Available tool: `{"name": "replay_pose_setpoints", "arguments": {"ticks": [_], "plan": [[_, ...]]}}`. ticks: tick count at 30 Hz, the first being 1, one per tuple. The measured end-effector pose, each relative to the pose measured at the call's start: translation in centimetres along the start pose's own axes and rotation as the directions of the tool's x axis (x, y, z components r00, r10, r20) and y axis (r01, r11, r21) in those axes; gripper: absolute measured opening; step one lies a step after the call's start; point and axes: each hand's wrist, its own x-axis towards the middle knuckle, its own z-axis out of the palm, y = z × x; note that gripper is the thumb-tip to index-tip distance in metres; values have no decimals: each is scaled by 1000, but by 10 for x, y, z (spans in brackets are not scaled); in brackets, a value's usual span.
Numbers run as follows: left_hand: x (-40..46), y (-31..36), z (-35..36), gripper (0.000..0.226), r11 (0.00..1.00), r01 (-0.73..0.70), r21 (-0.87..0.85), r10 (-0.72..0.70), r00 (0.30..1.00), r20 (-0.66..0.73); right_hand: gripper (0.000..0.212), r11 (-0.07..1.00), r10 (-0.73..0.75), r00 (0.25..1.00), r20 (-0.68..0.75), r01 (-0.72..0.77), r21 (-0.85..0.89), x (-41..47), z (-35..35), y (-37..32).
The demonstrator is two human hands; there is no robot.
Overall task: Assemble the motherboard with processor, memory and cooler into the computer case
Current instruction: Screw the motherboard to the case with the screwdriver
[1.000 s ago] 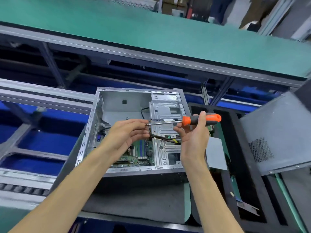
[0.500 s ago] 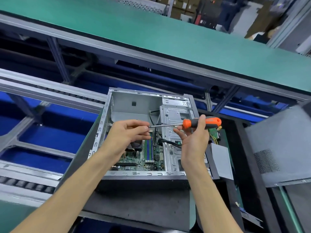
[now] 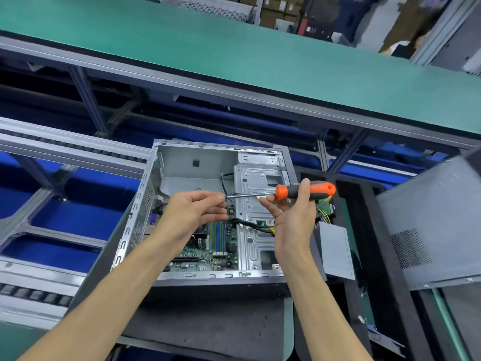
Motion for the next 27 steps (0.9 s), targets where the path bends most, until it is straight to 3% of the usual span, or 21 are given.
{"name": "replay_pose_setpoints", "arguments": {"ticks": [4,9,15,27], "plan": [[4,-1,6,11,999,-24,47,25,1000,-9,37,999,29,1000,4,-29,27,5,-5,-1],[8,-2,14,17,993,-28,116,35,998,-58,32,998,51,999,5,-52,29,10,-7,-2],[12,2,18,15,999,-30,41,32,999,-27,32,996,70,998,4,-70,48,16,-7,-2],[19,7,14,37,998,-20,-51,21,1000,20,44,988,111,994,5,-111,103,23,-1,2]]}}
